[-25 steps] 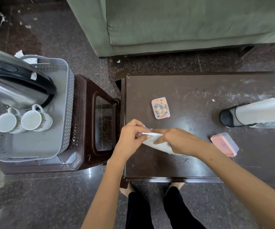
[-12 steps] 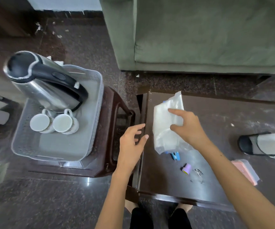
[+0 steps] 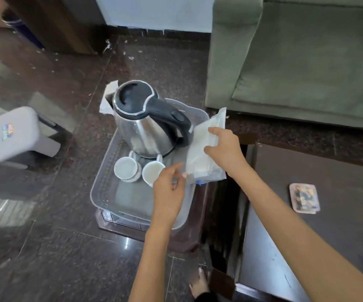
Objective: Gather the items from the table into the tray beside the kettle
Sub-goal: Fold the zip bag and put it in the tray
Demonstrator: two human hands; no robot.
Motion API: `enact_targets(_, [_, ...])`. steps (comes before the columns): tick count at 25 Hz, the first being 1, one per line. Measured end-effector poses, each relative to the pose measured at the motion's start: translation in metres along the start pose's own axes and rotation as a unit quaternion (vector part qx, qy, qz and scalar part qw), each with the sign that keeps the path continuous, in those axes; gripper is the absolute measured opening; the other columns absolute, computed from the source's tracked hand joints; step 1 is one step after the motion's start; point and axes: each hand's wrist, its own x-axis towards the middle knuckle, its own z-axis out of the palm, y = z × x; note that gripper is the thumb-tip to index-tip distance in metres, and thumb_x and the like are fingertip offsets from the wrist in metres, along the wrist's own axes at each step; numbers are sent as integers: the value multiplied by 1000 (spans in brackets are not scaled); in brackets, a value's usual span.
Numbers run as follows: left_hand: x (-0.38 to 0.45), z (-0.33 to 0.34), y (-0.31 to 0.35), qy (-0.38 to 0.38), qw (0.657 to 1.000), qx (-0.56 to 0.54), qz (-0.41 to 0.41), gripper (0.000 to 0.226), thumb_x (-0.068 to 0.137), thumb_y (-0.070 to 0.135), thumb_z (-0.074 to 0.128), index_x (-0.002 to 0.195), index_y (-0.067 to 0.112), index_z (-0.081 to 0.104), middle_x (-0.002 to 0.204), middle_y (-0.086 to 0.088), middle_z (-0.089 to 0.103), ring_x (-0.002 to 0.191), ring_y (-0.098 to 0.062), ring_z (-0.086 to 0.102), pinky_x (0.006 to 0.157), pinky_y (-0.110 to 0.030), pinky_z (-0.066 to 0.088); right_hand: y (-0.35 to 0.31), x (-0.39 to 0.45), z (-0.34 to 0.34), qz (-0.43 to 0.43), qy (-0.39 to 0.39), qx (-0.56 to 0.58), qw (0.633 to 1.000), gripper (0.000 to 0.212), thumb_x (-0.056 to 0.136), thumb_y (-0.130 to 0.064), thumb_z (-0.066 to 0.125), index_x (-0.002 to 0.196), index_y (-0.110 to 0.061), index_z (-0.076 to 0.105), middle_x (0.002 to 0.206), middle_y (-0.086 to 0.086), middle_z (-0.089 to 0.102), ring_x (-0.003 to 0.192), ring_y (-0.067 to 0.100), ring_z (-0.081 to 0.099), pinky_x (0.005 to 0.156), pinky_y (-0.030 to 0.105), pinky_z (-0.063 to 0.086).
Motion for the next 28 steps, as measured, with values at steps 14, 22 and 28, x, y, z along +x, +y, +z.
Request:
enact_targets(14, [11,14,0,-21,996,46,70,58,84,13,63,139,15,44,119,-4,65,107,-17,62,87,-20,49,-16,-1,53,152,20,359,921,34,76,9,44,106,-5,56,97,17,60,79,33,61,71,41,55])
enact_targets(22, [32,29,-10,-58,986,131,79,62,83,-10,44,141,12,41,127,-14,60,115,-27,58,95,-35,47,-7,27,47,180,9,311,933,43,85,-9,44,127,-14,37,112,11,58,98,26,60,87,43,54])
enact_targets(28, [39,41,-11,-96,986,124,58,74,82,-11,40,146,25,31,138,-17,52,124,-30,52,97,-42,47,-7,37,44,39,142,-7,989,37,88,1,41,123,-4,50,104,17,62,91,31,58,72,29,50])
